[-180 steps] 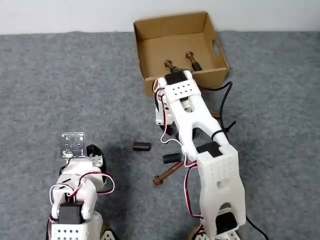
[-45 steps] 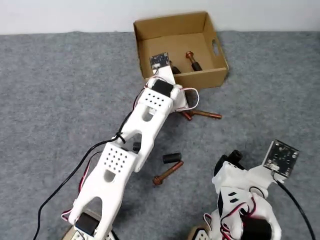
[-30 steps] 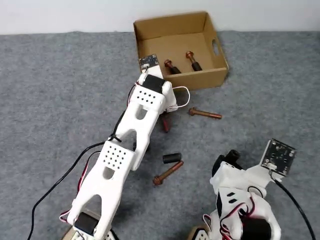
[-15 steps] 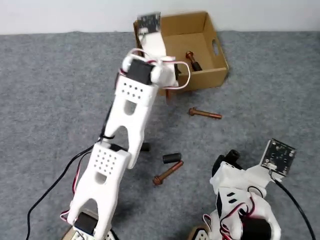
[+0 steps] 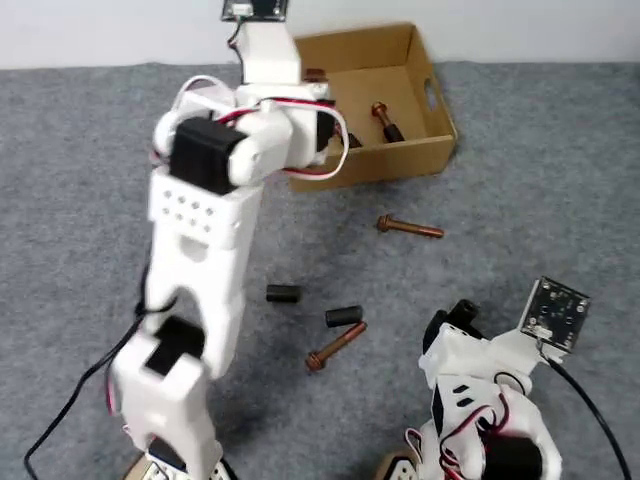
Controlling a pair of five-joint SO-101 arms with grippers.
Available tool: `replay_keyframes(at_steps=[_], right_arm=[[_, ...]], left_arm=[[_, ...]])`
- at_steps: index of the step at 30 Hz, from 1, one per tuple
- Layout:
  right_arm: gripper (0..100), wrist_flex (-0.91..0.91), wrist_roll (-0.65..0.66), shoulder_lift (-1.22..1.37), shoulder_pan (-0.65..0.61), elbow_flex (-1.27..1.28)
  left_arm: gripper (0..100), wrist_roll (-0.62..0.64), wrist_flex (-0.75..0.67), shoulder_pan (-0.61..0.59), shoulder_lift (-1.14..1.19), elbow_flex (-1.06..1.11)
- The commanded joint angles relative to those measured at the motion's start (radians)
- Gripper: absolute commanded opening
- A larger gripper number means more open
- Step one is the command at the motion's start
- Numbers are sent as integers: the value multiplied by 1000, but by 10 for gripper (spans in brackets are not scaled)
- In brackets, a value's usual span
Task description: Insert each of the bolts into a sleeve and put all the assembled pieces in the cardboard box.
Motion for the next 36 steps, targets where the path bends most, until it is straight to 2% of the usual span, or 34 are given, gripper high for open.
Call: replay_keyframes(at_steps=[1, 7, 13, 18, 22, 26, 30, 36], right_arm=[[8, -16, 11, -2, -5, -3], [8, -18, 52, -4, -7, -5], [8, -24, 74, -4, -35, -6], [8, -24, 74, -5, -182, -9], [8, -30, 74, -5, -245, -9], [8, -65, 75, -5, -311, -11], [8, -142, 78, -4, -432, -3], [9, -228, 270, -2, -598, 52]], left_arm=[[3, -23, 20, -5, -273, 271], [3, -23, -14, -8, -591, 648], [3, -25, -157, -9, -887, 986], [3, -25, -267, -3, -1135, 1285], [3, -23, -354, -3, -1332, 1508], [3, -18, -388, -2, -1494, 1658], [4, -15, -442, -3, -1628, 1788], [4, 55, -560, -2, -1850, 1975]])
